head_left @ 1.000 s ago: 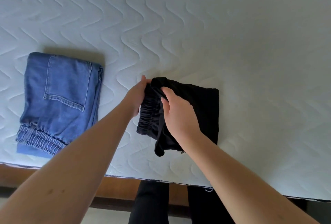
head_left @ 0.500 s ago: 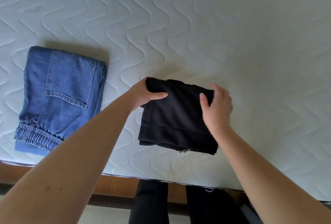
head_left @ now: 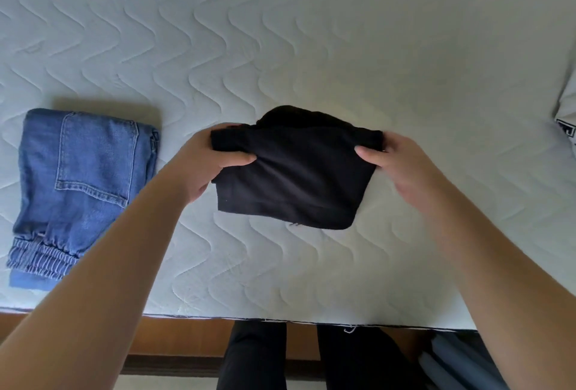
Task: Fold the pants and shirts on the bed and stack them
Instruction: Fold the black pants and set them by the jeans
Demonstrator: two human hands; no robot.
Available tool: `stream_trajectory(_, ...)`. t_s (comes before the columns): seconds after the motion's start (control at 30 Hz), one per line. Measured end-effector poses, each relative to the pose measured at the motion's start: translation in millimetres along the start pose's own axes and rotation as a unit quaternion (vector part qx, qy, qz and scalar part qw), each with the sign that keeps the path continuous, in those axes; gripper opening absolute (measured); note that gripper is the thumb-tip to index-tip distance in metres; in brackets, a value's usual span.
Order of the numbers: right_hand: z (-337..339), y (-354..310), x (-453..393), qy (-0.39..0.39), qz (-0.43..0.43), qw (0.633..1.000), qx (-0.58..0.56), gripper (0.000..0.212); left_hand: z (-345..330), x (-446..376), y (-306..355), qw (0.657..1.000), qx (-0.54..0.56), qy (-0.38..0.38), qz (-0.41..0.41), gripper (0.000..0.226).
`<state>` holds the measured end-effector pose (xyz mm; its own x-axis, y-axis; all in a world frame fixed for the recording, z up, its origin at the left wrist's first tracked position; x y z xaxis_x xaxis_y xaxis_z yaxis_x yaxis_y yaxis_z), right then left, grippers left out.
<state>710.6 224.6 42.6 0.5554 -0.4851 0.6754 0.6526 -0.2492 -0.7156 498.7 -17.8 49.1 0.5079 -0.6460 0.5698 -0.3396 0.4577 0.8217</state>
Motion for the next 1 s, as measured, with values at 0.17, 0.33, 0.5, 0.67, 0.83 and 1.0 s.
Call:
stream_trajectory(0.17,36,-52,29,0.093,0.128,0.986,0.058,0.026,-9,31,70,0.933,-0.218,0.046,-0.281,0.049)
stream_trajectory(0.33,47,-28,54,0.214,0.225,0.935,0.173,0.037,-31,34,56,0.806,-0.379,0.076,-0.449,0.034)
stream_trajectory(0.5,19,70,56,0.206,0.148,0.914,0.316,0.029,-60,25,-66,0.778,-0.543,-0.024,-0.315,0.061)
stream_trajectory(0.67,-8,139,77,0.228,-0.103,0.96,0.129,0.037,-77,45,-136,0.825,-0.527,-0.051,-0.196,0.074)
stream_trajectory(0.83,-61,146,83,0.164,-0.307,0.911,-0.221,0.03,-84,39,-110,0.927,-0.325,0.128,-0.134,0.038)
stream_trajectory(1.0,-87,117,58,0.114,-0.319,0.856,-0.39,0.036,-77,4,-88,0.974,-0.081,0.203,0.063,0.071)
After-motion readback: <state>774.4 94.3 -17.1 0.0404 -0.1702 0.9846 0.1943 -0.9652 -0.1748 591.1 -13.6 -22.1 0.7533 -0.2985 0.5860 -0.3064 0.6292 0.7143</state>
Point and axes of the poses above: each hand's wrist, its own x-axis away from the middle knuckle, its own z-axis out of the back of the hand, y = z × x, the point moved 4 cm from there along -x, towards the middle knuckle, and after that the axes turned 5 degrees about -z, right-handed, at the moved point
